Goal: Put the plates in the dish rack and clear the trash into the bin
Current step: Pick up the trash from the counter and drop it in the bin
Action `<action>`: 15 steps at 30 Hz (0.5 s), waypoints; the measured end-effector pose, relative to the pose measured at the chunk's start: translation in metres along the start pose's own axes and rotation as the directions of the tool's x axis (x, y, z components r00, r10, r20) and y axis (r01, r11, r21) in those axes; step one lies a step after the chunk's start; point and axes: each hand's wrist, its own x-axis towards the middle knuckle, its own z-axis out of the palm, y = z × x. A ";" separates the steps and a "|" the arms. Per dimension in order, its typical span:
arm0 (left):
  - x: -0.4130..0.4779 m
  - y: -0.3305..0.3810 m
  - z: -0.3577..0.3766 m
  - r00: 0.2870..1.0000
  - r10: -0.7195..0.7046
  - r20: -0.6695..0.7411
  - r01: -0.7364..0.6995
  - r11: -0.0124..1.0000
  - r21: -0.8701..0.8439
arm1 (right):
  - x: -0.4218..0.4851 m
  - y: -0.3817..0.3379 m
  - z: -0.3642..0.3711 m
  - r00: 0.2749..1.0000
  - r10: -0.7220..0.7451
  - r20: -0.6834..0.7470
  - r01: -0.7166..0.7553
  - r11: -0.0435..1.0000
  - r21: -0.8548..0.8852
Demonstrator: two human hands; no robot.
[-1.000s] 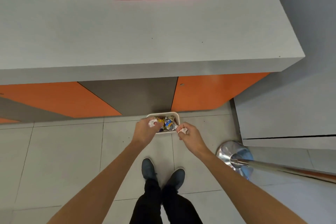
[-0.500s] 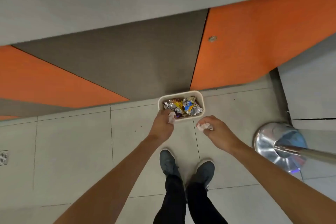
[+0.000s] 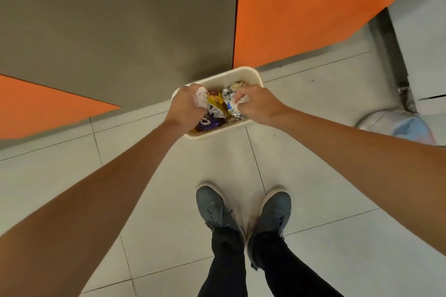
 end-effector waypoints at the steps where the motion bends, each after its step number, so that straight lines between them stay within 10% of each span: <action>1: 0.006 -0.006 0.001 1.000 -0.011 -0.007 0.011 1.000 0.002 | 0.008 -0.002 0.007 1.000 -0.004 0.020 0.004 1.000 -0.015; 6: 0.013 -0.027 0.010 0.997 0.008 0.081 -0.001 0.996 -0.084 | 0.031 -0.006 0.017 0.954 0.126 0.273 -0.108 0.991 -0.078; 15: -0.021 -0.013 0.003 0.995 -0.044 0.088 0.061 0.978 -0.200 | -0.004 -0.009 -0.015 0.965 0.120 0.232 -0.061 0.967 -0.246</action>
